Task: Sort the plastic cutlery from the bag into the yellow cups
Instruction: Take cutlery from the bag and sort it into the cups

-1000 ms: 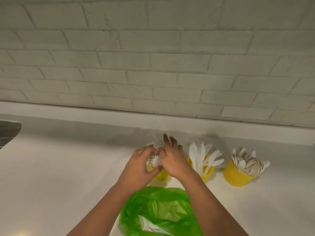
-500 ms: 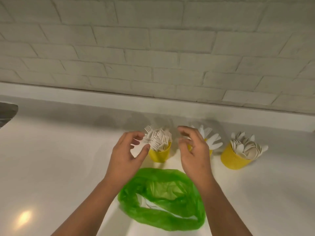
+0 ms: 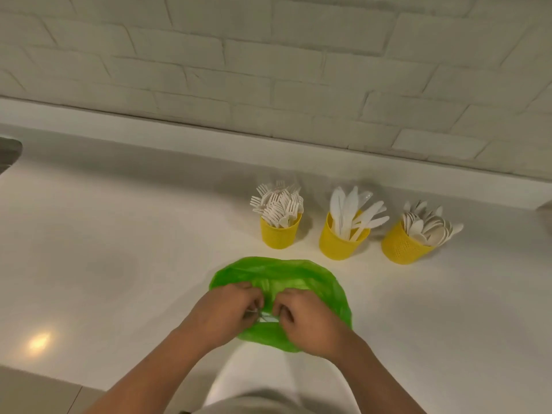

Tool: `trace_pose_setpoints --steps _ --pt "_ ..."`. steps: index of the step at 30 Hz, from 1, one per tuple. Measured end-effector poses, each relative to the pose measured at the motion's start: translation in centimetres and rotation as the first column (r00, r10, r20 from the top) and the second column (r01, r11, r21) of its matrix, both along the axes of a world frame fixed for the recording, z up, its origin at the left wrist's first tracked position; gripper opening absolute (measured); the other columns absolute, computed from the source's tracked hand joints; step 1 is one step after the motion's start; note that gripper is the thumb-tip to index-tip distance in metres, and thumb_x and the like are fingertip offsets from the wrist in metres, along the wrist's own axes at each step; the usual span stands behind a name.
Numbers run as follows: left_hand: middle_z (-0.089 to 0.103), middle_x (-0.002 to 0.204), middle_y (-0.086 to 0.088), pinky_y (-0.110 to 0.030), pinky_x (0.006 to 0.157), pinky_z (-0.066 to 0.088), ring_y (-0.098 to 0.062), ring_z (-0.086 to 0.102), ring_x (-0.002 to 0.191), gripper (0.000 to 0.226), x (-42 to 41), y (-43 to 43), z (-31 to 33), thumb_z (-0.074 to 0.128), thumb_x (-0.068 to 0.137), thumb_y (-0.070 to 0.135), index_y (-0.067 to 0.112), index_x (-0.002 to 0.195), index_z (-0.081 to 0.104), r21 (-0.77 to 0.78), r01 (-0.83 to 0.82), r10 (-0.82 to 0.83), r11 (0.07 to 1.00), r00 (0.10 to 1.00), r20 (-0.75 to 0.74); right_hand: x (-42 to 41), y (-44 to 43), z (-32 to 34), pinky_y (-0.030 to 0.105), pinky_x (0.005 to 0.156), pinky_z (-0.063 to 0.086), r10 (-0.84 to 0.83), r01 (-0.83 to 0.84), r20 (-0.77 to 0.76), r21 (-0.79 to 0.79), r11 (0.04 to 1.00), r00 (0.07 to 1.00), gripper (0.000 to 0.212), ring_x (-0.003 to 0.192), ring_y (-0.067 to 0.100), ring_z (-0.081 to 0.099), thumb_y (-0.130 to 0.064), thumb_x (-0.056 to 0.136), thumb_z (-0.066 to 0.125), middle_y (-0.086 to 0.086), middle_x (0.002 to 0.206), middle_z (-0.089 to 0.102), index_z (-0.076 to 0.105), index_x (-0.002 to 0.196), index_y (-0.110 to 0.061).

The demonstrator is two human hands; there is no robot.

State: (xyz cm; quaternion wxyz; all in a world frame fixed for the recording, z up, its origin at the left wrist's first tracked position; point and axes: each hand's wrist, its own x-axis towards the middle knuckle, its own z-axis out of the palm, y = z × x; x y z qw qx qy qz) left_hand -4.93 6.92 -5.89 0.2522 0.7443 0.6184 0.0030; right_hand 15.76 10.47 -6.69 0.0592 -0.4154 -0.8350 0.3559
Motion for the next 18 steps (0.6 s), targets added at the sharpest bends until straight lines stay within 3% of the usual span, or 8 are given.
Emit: trace_pose_setpoints --steps 3,8,13,15,18 --pt "0.060 0.118 0.016 -0.035 0.077 0.055 -0.011 0.066 0.103 0.037 0.0 -0.6 0.2 0.067 0.086 0.046 0.041 0.121 0.056 -0.025 0.014 -0.017 1.000 0.992 -0.124 0.7 -0.1 -1.0 0.041 0.089 0.050 0.004 -0.046 0.229 0.178 0.983 0.973 0.033 0.105 0.023 0.056 -0.014 0.089 0.044 0.002 0.113 0.063 0.066 0.114 -0.016" --pt "0.048 0.124 0.017 -0.030 0.065 0.044 -0.014 0.060 0.105 0.060 0.0 -1.1 0.9 0.074 0.079 0.053 0.045 0.131 0.045 -0.032 0.004 -0.011 0.999 0.979 -0.206 1.5 0.0 -0.2 0.039 0.096 0.049 -0.044 -0.022 0.222 0.288 0.957 0.974 0.043 0.113 0.025 0.053 -0.005 0.088 0.051 0.003 0.124 0.061 0.064 0.128 -0.015" --pt "0.039 0.128 0.010 -0.030 0.065 0.043 -0.017 0.051 0.112 0.069 -0.2 -1.1 0.7 0.078 0.076 0.053 0.040 0.134 0.043 -0.032 -0.048 0.038 0.998 0.967 -0.253 2.0 -0.5 0.1 0.040 0.093 0.049 0.001 -0.038 0.191 0.187 0.982 0.981 0.032 0.106 0.024 0.055 -0.004 0.090 0.050 0.003 0.116 0.055 0.068 0.115 -0.015" --pt "0.040 0.128 0.007 -0.031 0.067 0.043 -0.018 0.051 0.113 0.073 -0.1 -1.1 0.4 0.078 0.075 0.055 0.039 0.136 0.042 -0.038 -0.067 0.054 0.997 0.962 -0.268 2.1 -0.8 -0.1 0.040 0.100 0.046 0.028 -0.066 0.286 0.125 0.990 0.958 0.027 0.113 0.024 0.051 -0.018 0.096 0.052 0.003 0.122 0.052 0.064 0.120 -0.015" --pt "0.042 0.128 0.004 -0.033 0.073 0.048 -0.021 0.052 0.113 0.076 0.0 -1.1 -0.2 0.077 0.075 0.056 0.037 0.139 0.042 -0.068 -0.087 0.066 0.994 0.964 -0.257 2.1 -1.3 -0.5 0.043 0.106 0.042 0.054 -0.104 0.398 0.105 0.989 0.916 0.041 0.120 0.025 0.041 -0.042 0.095 0.053 0.002 0.131 0.045 0.056 0.126 -0.016"
